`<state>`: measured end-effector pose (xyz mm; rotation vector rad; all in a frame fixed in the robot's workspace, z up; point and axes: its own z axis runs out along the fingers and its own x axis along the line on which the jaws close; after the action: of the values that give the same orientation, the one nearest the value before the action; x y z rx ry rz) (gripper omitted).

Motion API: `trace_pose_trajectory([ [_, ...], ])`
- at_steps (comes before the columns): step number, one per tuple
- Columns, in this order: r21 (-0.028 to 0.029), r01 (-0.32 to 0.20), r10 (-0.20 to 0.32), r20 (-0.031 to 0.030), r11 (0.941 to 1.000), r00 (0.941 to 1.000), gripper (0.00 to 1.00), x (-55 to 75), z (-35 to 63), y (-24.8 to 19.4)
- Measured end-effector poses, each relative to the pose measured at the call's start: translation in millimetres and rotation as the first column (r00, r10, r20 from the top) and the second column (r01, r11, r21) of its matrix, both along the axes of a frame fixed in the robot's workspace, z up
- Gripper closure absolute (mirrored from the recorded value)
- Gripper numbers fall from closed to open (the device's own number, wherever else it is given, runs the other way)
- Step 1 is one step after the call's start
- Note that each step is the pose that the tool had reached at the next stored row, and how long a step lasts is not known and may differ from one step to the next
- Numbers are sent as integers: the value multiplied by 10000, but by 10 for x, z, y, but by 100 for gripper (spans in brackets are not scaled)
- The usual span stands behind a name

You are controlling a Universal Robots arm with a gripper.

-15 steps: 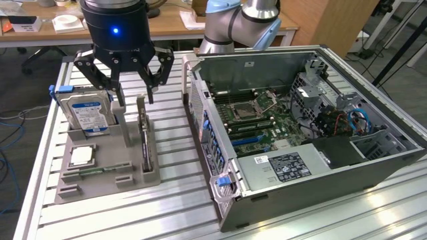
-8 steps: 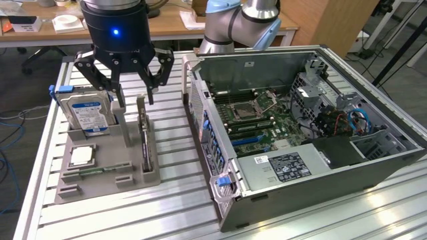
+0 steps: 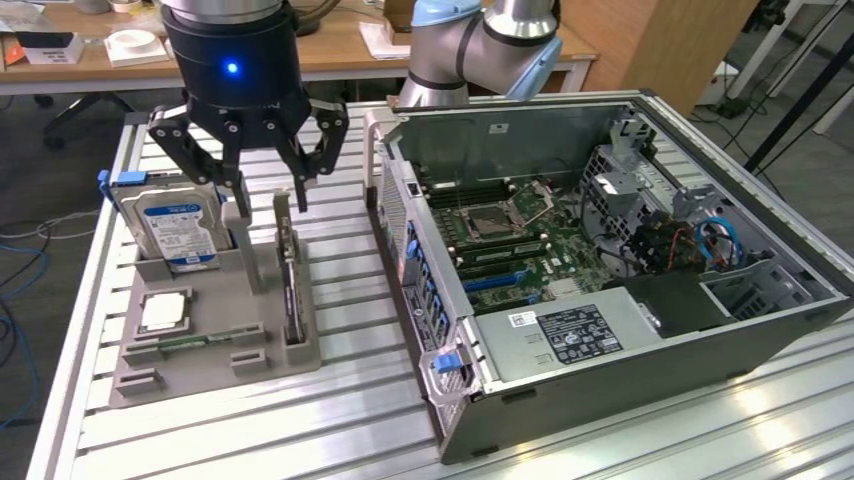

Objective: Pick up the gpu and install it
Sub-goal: 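Pick up the gpu and move the gpu toward the slot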

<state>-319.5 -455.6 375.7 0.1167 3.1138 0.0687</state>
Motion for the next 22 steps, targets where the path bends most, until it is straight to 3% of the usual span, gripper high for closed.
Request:
trace_pose_trajectory([
  [22, 1, -1, 1, 2, 10000, 10000, 45, 0, -81, 0],
])
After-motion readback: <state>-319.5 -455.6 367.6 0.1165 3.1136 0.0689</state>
